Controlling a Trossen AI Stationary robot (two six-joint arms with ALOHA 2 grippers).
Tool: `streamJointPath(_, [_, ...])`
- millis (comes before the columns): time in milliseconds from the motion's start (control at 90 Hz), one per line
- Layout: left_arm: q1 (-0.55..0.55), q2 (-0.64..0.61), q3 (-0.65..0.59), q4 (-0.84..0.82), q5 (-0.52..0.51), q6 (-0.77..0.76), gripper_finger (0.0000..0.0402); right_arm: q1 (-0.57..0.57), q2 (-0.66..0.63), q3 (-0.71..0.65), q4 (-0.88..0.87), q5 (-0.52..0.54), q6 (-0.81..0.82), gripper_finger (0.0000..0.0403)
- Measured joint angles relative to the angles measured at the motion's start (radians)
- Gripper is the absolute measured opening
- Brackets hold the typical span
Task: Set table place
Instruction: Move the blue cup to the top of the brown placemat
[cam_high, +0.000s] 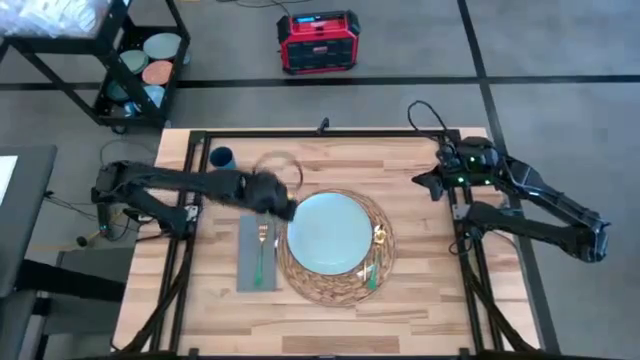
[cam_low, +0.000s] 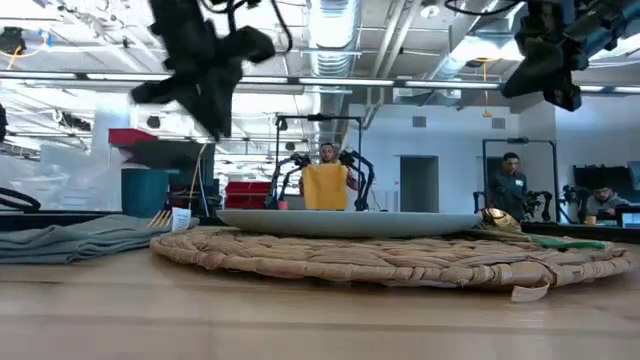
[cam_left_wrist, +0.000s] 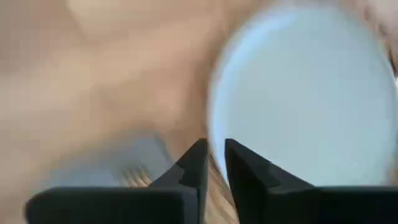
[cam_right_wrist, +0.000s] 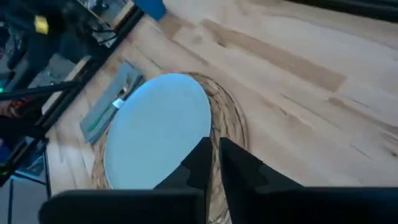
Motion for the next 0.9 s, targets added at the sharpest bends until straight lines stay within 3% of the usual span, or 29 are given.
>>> streamJointPath(111, [0.167,-0.011,0.093,-0.159,-0.057,0.316,0.0015,0.0,0.001,0.0,-0.004,-0.001,-0.025,0.0043])
streamJointPath(278, [0.429,-0.008,0.118,-0.28,0.117,0.675,0.0037,0.0,0.0,0.0,-0.003,-0.06,-0.049,0.0074])
streamJointPath(400, [0.564,-0.008,0.118,-0.308,0.154,0.811,0.0067,0.0,0.0,0.0,-0.004,-0.091,-0.05,0.0096])
streamJointPath(544, [0.657,-0.008,0.118,-0.308,0.165,0.894,0.0104,0.0,0.001,0.0,-0.005,-0.106,-0.05,0.0118])
streamJointPath(689, [0.706,-0.008,0.11,-0.328,0.17,0.858,0.0133,0.0,0.005,0.0,-0.005,-0.108,-0.049,0.0135])
streamJointPath(900, [0.725,-0.002,0.046,-0.326,0.157,0.827,0.0144,0.0,0.033,0.0,-0.005,-0.108,-0.049,0.0144])
